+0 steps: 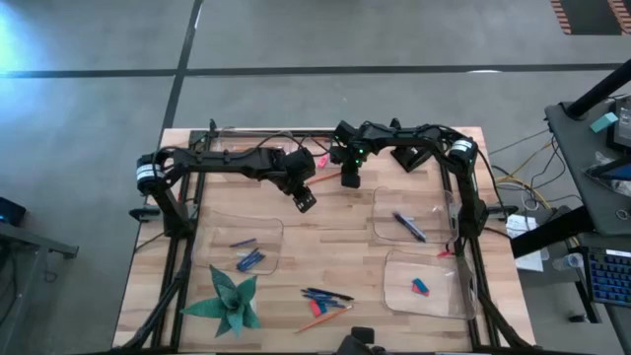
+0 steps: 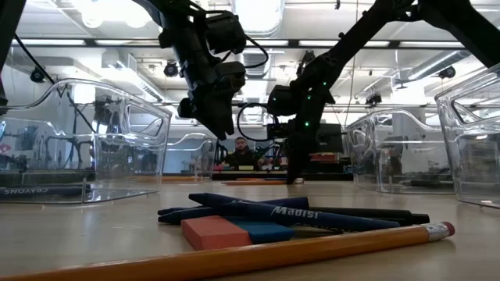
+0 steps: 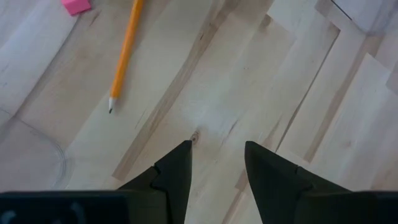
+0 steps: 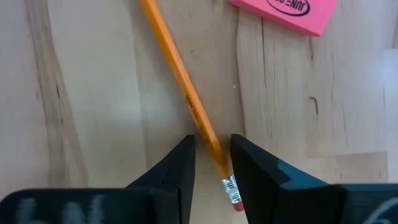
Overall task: Sort crayons/erasers/pens/pencils in bins
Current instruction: Put the pencil into the top left transparent bin
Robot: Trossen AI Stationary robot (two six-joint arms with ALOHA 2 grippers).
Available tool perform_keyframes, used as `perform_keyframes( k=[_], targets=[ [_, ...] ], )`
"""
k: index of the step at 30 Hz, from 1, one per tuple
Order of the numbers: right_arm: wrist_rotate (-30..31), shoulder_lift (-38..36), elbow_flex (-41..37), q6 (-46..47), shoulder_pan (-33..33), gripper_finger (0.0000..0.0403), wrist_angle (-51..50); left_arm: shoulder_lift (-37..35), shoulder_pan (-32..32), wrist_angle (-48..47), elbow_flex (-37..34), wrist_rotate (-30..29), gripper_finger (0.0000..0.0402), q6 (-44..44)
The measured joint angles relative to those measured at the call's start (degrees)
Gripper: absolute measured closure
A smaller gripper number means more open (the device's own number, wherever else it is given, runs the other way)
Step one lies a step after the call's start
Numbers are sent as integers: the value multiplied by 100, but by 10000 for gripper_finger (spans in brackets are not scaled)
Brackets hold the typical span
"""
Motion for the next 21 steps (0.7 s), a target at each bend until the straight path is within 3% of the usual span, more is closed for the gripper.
perform_keyframes(
  k=[4, 12, 21],
  targets=[
    [-32, 86, 16, 184, 0, 319, -34, 0, 0, -1, -2, 0, 268, 0],
    [-99, 83, 16, 187, -2, 380, -288, 0, 0, 1, -11, 0, 268, 0],
    [-157, -111, -15, 176, 9, 388, -747, 0, 0, 3, -11, 0, 268, 0]
  ],
)
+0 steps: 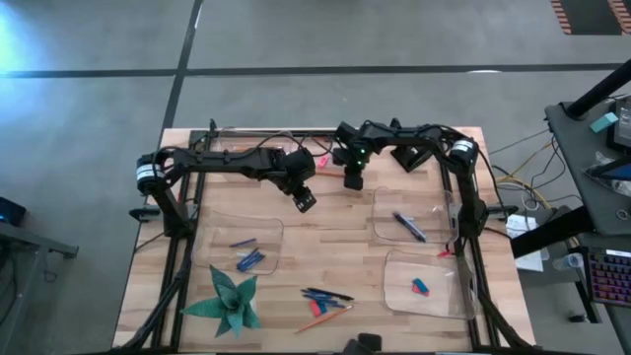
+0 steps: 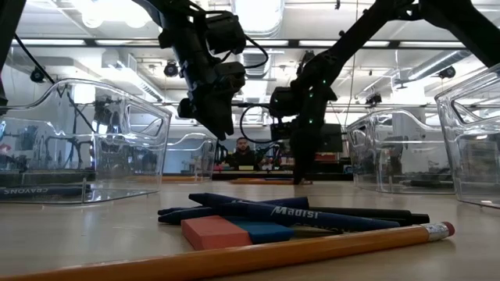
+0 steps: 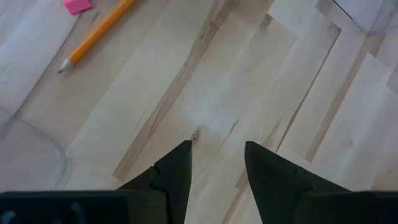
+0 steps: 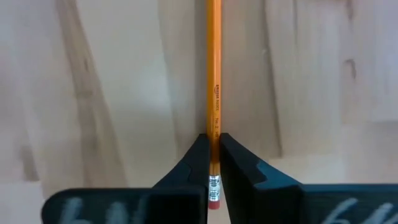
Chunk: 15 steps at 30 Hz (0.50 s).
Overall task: Sort crayons/erasers/pens/pencils in bins
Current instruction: Put the pencil into the top left transparent bin
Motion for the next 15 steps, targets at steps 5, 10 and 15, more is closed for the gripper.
perform_keyframes(
  k=[5, 10, 15],
  targets=[
    [17, -430, -68, 35, 4, 389, -388, 0, 0, 0, 0, 0, 268, 0],
    [37, -877, -69, 192, 2, 390, -518, 0, 0, 0, 0, 0, 268, 0],
    [61, -1163, -144, 365, 2, 390, -499, -54, 0, -9, -4, 1, 268, -7]
  ],
)
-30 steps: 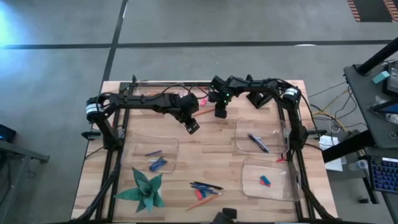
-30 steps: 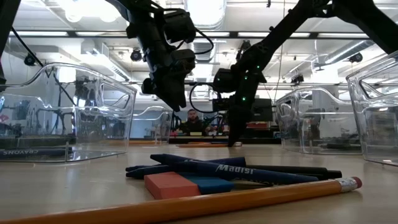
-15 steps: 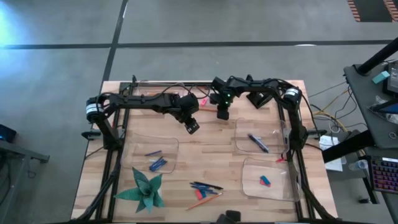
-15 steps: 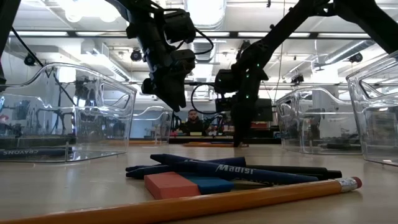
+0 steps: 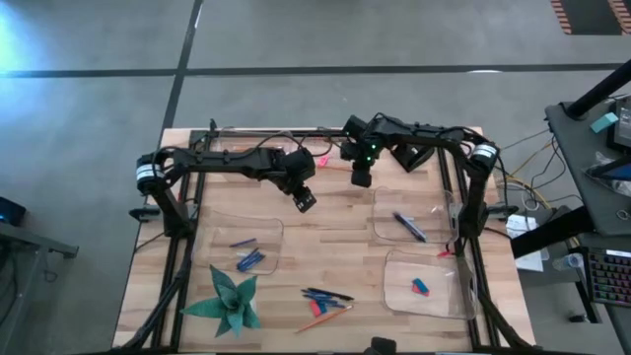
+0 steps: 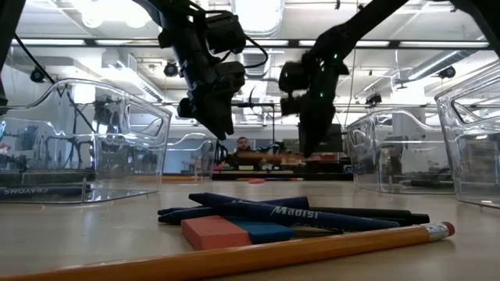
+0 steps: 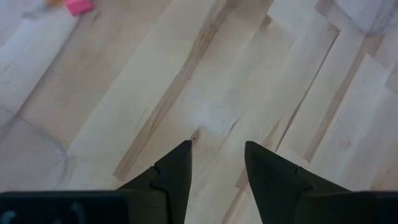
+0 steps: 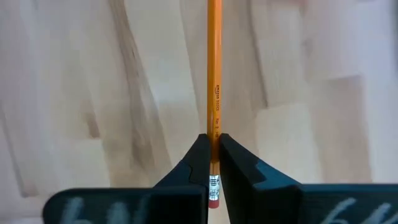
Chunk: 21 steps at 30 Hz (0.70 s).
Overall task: Sort crayons/erasers/pens/pencils in bins
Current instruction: Put the pencil into the top left transparent bin
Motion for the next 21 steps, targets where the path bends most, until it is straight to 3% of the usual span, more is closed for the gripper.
perform_keyframes(
  k=[5, 21],
  targets=[
    [2, -137, 0, 124, 2, 390, 209, -461, 0, 28, 2, -76, 268, 4],
    [-560, -250, 29, 1135, 191, 390, 2798, -2018, -2, 16, -159, -1681, 268, -10]
  ],
)
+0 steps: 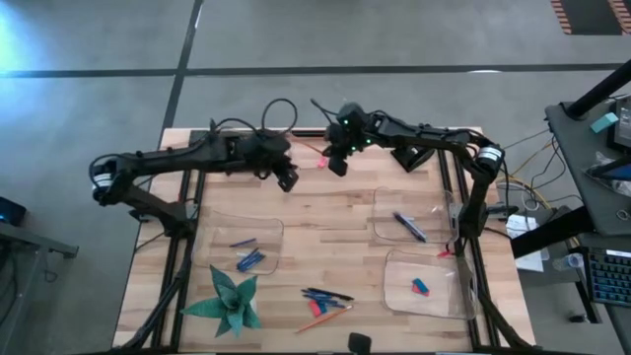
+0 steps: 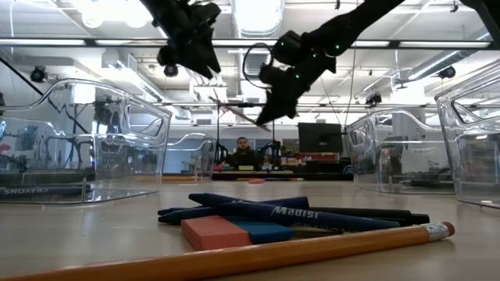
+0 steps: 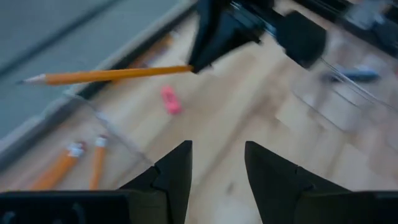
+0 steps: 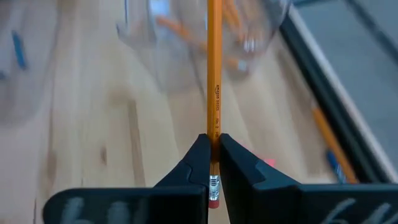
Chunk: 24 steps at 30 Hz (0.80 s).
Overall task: Sort crayons/erasers/pens/pencils in bins
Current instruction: Put the pencil into the top left transparent bin
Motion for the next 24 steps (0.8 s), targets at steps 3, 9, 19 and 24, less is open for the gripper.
perform_keyframes(
  k=[3, 9, 19, 24],
  targets=[
    [-18, 0, 8, 215, 30, 390, 590, -225, 0, 5, -44, -600, 268, 55],
    [-88, -4, 40, 702, 48, 390, 1688, -843, 2, 680, -450, -1022, 268, 602],
    [-756, -4, 843, 692, 263, 390, 1876, -1974, 11, 4351, -2402, -718, 268, 917],
    [-846, -11, 1213, 506, 457, 390, 1871, -2087, 11, 5619, -2978, -751, 268, 908]
  ],
)
